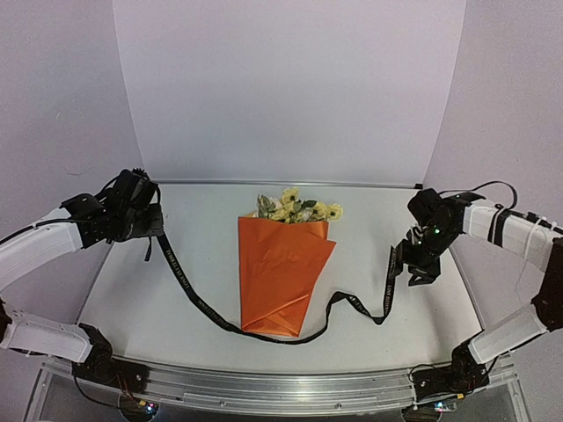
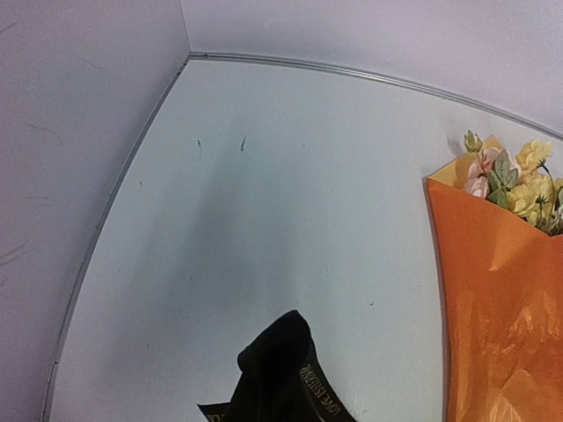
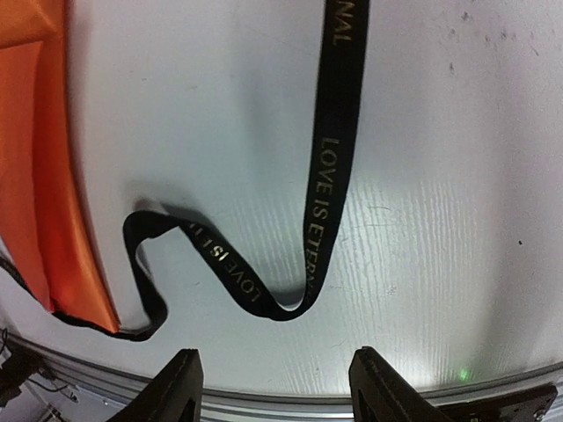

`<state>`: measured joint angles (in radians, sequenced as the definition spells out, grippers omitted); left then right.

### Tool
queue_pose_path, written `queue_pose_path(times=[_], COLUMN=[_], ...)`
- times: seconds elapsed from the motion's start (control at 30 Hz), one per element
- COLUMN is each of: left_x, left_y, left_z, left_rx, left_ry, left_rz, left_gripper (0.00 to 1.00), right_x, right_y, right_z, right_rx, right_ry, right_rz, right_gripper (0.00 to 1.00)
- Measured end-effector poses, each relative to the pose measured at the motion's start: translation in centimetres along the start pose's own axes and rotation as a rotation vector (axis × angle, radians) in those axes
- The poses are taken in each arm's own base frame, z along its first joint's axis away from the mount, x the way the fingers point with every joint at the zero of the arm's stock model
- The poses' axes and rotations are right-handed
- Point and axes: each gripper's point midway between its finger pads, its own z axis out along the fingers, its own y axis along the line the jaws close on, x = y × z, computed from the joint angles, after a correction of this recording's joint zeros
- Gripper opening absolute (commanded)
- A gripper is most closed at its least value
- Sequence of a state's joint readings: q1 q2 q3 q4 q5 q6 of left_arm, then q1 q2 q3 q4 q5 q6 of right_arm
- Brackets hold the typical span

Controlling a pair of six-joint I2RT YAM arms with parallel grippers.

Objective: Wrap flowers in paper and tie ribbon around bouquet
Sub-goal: Straighten the ribbon at the center of the board.

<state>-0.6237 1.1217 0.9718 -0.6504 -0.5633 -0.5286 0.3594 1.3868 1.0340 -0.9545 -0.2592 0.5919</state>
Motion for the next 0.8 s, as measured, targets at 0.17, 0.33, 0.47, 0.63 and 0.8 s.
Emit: queue_pose_path(times=[0.17, 0.33, 0.47, 0.63, 0.8], left_x=[0.4, 0.9, 1.1, 1.6, 2.2], left_y=[-0.4, -0.8, -0.6, 0.0, 0.8], left_z=[0.4, 0.5, 0.7, 0.9, 1.1], left_rx=[0.041, 0.064, 0.057, 0.037, 0.008], left_ry=[0.026, 0.044, 0.049, 0.06, 0.073], left_rz=[-0.022, -0.034, -0.044, -0.061, -0.07], left_gripper=[0.0, 0.0, 0.0, 0.0, 0.0], right_x=[1.1, 1.9, 2.2, 1.9, 0.7], right_y=[-2.0, -2.8, -4.0, -4.5, -3.9], right_z=[4.0, 6.7, 8.6, 9.6, 9.7], right_rx=[0.147, 0.222, 0.239, 0.226, 0.166], right_ry=[0.033, 0.016, -0.015, -0.065, -0.14], right_rz=[0.067, 0.118, 0.207, 0.298, 0.368], right_gripper=[0.55, 0.48, 0.44, 0.41, 0.43])
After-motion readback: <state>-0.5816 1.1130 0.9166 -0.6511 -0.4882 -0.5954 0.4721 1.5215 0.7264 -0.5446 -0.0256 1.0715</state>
